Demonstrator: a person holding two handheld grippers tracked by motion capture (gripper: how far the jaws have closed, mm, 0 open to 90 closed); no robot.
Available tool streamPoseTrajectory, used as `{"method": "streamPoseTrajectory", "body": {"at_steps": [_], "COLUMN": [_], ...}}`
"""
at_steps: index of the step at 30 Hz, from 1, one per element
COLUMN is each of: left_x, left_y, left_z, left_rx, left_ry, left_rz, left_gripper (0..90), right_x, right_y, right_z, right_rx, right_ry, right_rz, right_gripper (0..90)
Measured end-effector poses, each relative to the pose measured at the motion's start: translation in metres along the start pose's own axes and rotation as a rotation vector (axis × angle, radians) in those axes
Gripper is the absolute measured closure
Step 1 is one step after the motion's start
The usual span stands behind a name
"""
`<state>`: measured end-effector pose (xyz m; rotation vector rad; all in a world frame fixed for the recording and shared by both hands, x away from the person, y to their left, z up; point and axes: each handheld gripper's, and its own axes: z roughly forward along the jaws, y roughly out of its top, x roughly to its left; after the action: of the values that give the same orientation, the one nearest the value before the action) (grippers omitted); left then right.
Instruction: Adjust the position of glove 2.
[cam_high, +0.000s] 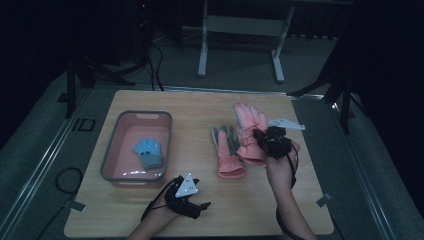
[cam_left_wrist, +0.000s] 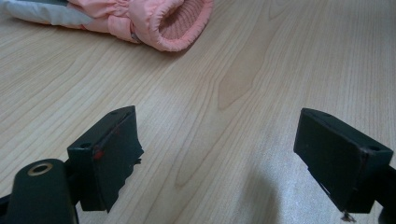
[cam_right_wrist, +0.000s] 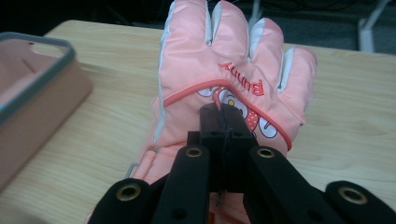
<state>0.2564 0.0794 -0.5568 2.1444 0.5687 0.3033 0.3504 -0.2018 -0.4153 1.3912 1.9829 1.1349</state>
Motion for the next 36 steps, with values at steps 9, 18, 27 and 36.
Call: {"method": "streamPoseTrajectory", "body": {"at_steps": [9,18,27,36], "left_x": [0.0,0.0,-0.001,0.0], "left_y": [0.001,0.0,0.0,0.0], "left_z": [0.0,0.0,0.0,-0.001], "left_rx": [-0.003,-0.002,-0.003,-0.006], "left_ry": [0.004,0.002,0.001,-0.001], "left_rz": [0.004,0.003,0.0,-0.011], "left_gripper": [14.4,14.4,14.4,14.4], "right_x": [0.031,0.047,0.048,0.045], "right_y": [-0.009,-0.021,-0.042,-0.046], "right_z": [0.015,0.042,0.071,0.073], "right_rx": [0.035,0.1,0.168,0.171], "right_ry": [-0.004,-0.006,-0.022,0.03], "right_rz": [0.008,-0.013,-0.018,-0.026], "right_gripper": [89.5,89.4,88.7,79.3]}}
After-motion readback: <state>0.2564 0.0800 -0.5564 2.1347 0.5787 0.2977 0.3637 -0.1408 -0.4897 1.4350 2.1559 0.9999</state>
